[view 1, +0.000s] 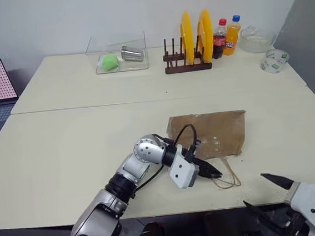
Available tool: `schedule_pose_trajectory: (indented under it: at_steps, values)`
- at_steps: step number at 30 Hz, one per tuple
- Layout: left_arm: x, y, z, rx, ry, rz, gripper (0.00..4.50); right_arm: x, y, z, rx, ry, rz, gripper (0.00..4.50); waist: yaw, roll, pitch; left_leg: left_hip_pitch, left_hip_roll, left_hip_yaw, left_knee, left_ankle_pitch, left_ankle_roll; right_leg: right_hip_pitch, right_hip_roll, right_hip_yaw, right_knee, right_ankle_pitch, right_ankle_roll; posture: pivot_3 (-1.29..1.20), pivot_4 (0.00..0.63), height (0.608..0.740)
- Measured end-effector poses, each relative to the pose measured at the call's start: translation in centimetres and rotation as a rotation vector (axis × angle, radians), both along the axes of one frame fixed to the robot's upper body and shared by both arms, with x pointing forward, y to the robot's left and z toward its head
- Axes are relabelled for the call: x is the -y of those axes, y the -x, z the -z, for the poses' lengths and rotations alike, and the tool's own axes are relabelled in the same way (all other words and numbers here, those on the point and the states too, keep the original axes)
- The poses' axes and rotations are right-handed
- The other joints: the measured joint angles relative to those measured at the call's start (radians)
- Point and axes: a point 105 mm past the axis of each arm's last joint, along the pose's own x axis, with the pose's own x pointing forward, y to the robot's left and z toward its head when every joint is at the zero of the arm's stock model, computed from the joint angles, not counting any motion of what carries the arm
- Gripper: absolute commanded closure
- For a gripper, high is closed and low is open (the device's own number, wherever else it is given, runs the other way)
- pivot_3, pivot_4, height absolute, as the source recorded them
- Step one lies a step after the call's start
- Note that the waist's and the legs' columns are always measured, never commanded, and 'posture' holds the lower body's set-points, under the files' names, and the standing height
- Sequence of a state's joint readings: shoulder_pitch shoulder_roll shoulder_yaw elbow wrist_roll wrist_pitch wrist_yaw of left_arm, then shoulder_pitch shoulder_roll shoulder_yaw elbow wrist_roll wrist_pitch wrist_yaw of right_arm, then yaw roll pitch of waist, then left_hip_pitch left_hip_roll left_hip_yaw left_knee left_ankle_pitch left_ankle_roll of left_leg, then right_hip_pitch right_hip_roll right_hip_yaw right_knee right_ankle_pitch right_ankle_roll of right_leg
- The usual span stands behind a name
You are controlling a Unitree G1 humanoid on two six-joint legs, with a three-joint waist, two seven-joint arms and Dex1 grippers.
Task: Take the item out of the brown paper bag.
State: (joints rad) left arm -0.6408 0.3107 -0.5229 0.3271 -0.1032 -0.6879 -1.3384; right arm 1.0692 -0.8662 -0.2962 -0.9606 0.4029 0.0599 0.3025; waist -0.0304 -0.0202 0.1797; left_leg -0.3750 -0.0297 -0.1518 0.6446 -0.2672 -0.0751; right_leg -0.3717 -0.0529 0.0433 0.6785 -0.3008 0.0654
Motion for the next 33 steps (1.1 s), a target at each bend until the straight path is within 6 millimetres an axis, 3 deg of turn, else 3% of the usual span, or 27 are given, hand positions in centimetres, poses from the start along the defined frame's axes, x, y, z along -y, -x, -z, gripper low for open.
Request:
schedule_pose_trajectory:
  at_steps: [3,8,17,24,27,32,33]
  values:
    - [-1.1,-0.3,-0.2,-0.010,-0.010,-0.003,3.92,0.3,0.1,0.0,0.011,-0.016,0.038,0.18,0.000,0.001,0.000,0.000,0.000,0.000,0.000,0.000,0.000,0.000,0.000,0.000,0.000,0.000,0.000,0.00,0.150,0.740]
    - [-2.2,-0.2,1.0,0.035,-0.067,0.042,2.47,0.5,0.7,0.6,-0.023,-0.049,0.080,0.18,0.001,0.001,-0.001,0.000,0.000,0.000,0.000,0.000,0.000,0.000,0.000,0.000,0.000,0.000,0.000,0.00,0.150,0.740]
    - [0.6,0.6,1.7,0.131,-0.025,0.128,2.47,0.2,0.8,1.0,-0.035,-0.044,0.060,0.18,0.000,0.001,-0.001,0.000,-0.001,0.000,0.000,0.000,0.000,0.000,0.000,0.000,0.000,0.000,0.000,0.00,0.150,0.740]
    - [1.1,0.0,2.2,0.128,-0.027,0.097,2.47,-0.3,1.0,1.2,-0.042,-0.063,0.050,0.18,0.000,0.001,-0.001,0.000,-0.001,0.000,0.000,0.000,0.000,0.000,0.000,0.000,0.000,-0.002,0.002,0.00,0.150,0.740]
    - [1.1,-0.4,2.2,0.122,-0.033,0.084,3.06,-0.5,0.7,1.0,-0.024,-0.066,0.036,0.18,0.000,0.001,-0.001,0.000,-0.001,0.000,0.000,0.000,0.000,0.000,0.000,0.000,0.000,-0.002,0.002,0.00,0.150,0.740]
    - [1.2,-0.6,2.3,0.107,-0.036,0.074,4.49,-1.7,0.0,0.9,0.000,-0.069,-0.028,0.18,0.000,0.001,-0.001,0.000,-0.001,0.000,0.000,0.000,0.000,0.000,0.000,0.000,0.000,-0.001,0.001,0.00,0.150,0.740]
    - [1.3,-0.6,2.3,0.105,-0.035,0.075,4.49,-1.8,0.0,0.9,0.003,-0.071,-0.034,0.18,0.001,0.001,-0.001,0.000,-0.001,0.000,0.000,0.000,0.000,0.000,0.000,0.000,0.000,0.000,0.000,0.00,0.150,0.740]
